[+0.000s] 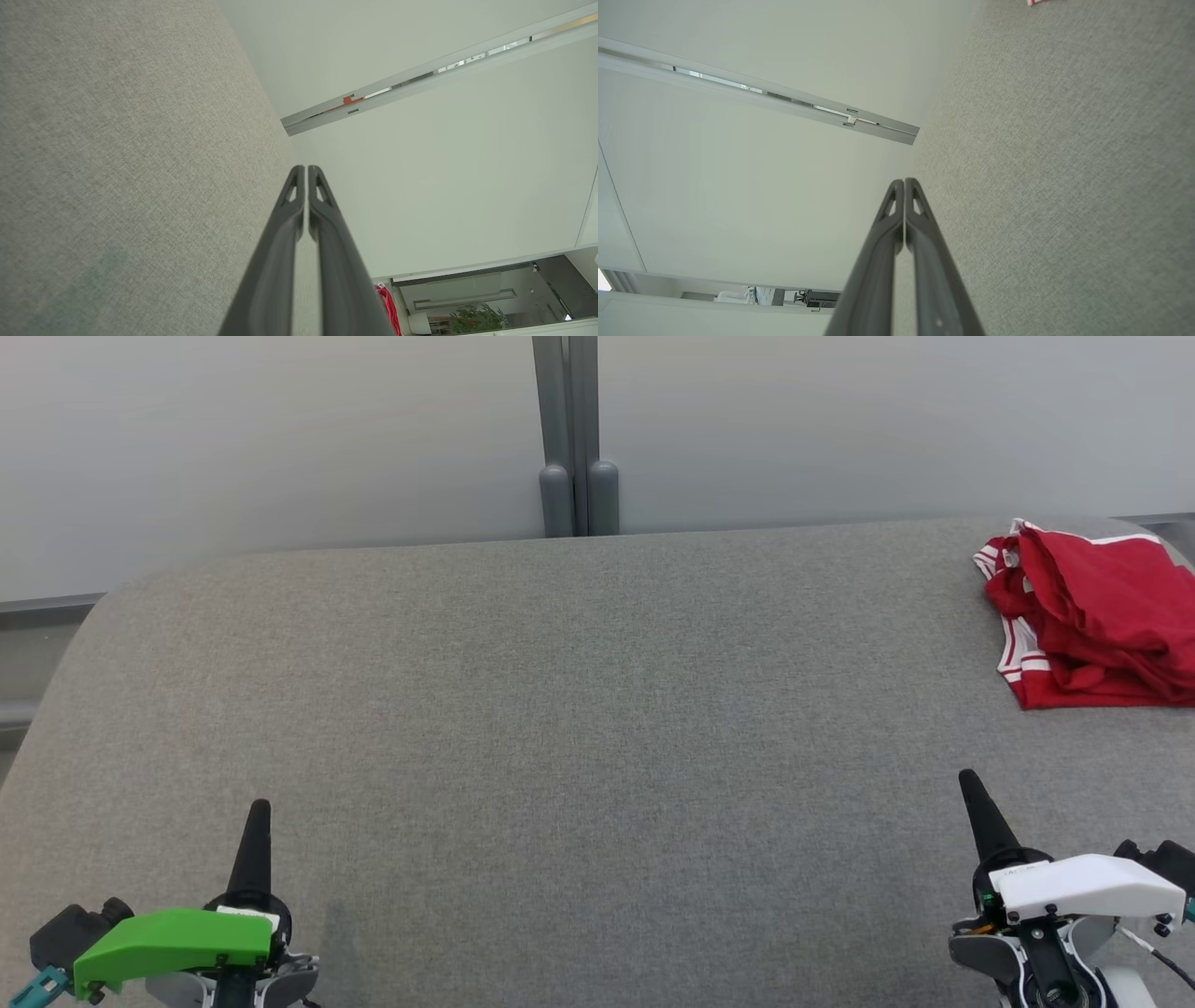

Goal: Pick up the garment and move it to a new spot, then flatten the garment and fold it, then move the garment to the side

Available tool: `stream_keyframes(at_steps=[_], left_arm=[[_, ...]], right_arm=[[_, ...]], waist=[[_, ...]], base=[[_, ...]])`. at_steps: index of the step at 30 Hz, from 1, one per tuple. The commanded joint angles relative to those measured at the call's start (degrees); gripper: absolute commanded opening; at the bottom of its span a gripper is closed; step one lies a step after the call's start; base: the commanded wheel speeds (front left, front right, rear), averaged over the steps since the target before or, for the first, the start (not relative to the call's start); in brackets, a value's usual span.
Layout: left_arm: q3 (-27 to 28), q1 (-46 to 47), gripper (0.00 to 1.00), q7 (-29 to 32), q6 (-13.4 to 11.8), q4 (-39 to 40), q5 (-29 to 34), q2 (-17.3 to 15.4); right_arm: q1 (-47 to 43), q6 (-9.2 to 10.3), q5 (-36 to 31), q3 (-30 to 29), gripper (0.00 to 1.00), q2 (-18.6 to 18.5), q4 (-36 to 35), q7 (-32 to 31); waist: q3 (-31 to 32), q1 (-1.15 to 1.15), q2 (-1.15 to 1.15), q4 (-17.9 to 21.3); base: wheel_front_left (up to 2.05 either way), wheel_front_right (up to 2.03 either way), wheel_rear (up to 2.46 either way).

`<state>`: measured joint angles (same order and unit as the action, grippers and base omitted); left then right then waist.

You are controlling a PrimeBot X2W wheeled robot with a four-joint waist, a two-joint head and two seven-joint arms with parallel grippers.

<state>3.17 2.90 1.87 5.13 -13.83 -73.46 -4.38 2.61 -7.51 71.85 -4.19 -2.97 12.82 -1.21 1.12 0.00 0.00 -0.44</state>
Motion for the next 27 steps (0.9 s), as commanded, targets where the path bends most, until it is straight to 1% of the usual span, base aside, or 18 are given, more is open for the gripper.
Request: stream_keyframes(at_steps=[1,27], left_arm=[[0.42,1.40,0.00,0.33,0.56,0.29,-1.37,0.00],[2.30,2.80,0.00,3.00,1.74,-0.04,-12.03,0.90]], right_arm=[[1.06,0.01,1.56,-0.23,0.00,-0.31,-0.12,-0.37],[2.84,0.01,13.18,-1.36,0.00,-0.30,0.70,-3.28]], waist=[[-0.04,0.00,0.00,0.02],[-0.73,0.00,0.00,0.25]], base=[[0.00,0.00,0.00],[0.00,0.00,0.00]])
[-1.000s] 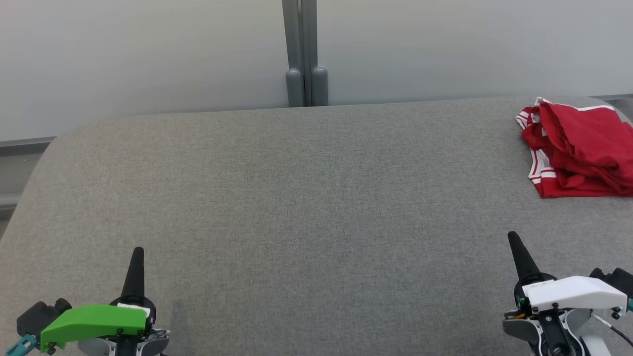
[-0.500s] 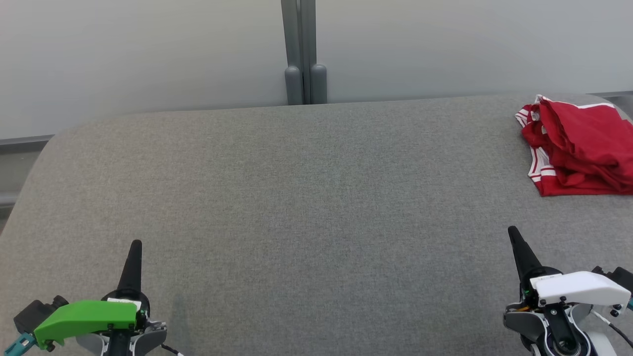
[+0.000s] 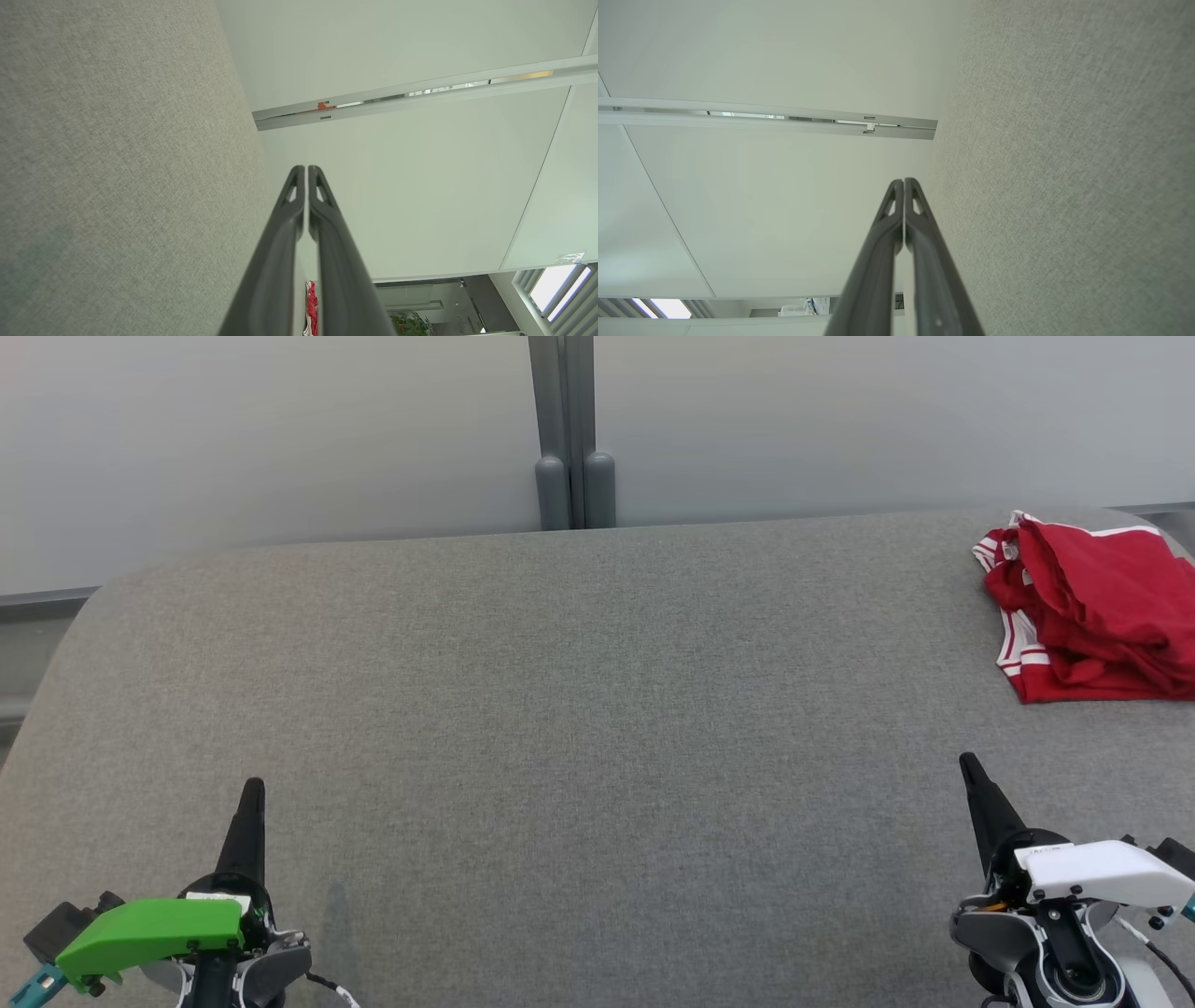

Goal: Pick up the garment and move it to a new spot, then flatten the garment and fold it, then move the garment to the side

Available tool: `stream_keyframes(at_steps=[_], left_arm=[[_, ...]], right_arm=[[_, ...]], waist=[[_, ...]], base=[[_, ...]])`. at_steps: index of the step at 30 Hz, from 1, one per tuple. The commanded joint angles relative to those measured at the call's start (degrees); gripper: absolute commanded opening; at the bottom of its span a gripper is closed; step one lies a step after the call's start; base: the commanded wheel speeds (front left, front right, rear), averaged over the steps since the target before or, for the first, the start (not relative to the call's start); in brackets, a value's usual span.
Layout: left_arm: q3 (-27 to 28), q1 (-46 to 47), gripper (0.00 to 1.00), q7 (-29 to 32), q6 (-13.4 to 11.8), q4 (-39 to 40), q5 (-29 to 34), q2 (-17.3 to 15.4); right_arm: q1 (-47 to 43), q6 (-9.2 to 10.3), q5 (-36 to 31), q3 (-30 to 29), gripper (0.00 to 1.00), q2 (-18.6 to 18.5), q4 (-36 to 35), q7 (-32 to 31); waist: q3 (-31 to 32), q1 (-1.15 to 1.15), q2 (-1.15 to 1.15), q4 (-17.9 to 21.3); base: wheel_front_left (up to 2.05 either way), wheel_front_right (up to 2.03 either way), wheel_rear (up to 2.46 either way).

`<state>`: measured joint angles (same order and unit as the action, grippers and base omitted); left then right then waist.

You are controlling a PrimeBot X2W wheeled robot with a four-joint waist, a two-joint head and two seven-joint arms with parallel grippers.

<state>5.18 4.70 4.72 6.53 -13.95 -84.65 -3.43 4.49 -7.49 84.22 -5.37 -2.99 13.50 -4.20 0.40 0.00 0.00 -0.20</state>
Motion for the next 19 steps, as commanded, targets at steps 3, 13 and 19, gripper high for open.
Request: stream_keyframes(at_steps=[3,13,19], left_arm=[[0.51,1.22,0.00,0.45,0.51,0.04,-1.95,0.06],[1.13,1.63,0.00,1.34,0.86,-0.07,-5.41,0.38],[1.46,1.89,0.00,1.80,1.12,-0.14,-7.41,0.58]], right_arm=[[1.06,-0.01,2.11,-0.31,0.00,-0.27,0.11,-0.64],[1.66,-0.01,5.90,-0.68,0.00,-0.25,0.40,-1.57],[1.98,-0.01,8.00,-0.91,0.00,-0.25,0.56,-2.14]], waist=[[-0.10,0.00,0.00,0.03],[-0.36,0.00,0.00,0.12],[-0.52,0.00,0.00,0.18]], base=[[0.00,0.00,0.00],[0.00,0.00,0.00],[0.00,0.00,0.00]])
